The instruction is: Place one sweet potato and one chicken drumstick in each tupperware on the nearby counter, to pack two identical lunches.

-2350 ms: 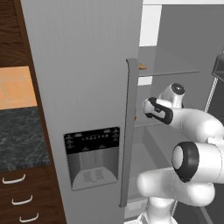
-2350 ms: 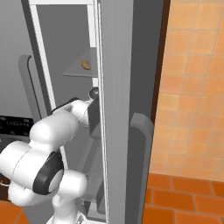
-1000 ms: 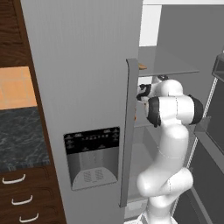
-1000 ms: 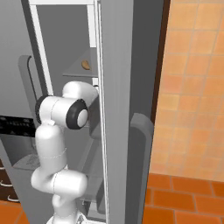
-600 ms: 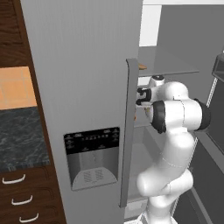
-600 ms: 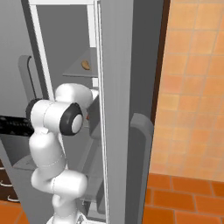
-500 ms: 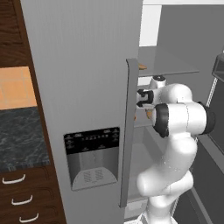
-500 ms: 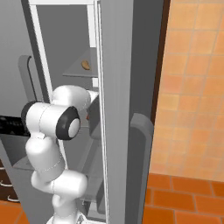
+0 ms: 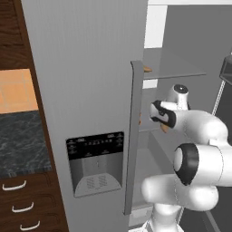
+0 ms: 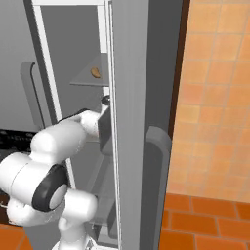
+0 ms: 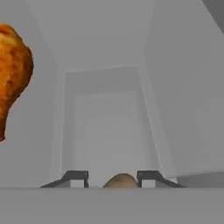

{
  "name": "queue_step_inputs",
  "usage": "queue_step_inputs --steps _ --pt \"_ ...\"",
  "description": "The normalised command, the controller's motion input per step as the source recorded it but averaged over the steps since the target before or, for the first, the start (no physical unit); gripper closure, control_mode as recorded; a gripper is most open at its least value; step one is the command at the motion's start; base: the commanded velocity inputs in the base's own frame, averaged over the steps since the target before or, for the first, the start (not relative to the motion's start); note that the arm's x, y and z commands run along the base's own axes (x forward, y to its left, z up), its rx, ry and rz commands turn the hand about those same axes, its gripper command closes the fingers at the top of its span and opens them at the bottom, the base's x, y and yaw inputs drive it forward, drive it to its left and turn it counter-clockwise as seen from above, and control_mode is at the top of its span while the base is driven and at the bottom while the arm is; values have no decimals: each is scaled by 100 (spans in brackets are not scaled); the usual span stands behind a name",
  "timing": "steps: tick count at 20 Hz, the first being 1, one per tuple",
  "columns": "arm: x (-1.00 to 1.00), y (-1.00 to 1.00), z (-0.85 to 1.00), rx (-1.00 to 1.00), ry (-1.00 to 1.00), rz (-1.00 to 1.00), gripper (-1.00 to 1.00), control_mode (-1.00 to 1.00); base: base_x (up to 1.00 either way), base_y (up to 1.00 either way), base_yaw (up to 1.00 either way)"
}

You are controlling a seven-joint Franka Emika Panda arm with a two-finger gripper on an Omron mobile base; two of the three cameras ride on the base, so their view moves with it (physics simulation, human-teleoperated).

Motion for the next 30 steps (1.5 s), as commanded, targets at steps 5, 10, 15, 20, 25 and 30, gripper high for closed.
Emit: queue_step_inputs --steps 5,10,15,20,25,30 --pt "-100 10 62 -2 1 3 100 -100 0 0 0" --pt "-100 17 72 -1 2 0 100 -100 0 0 0" --pt "-60 13 42 -2 0 1 100 100 -40 19 2" --pt "0 0 0 0 0 0 100 100 -66 93 7" --pt "0 0 0 0 0 0 100 100 -2 100 2" --pt "0 0 0 0 0 0 100 100 3 100 0"
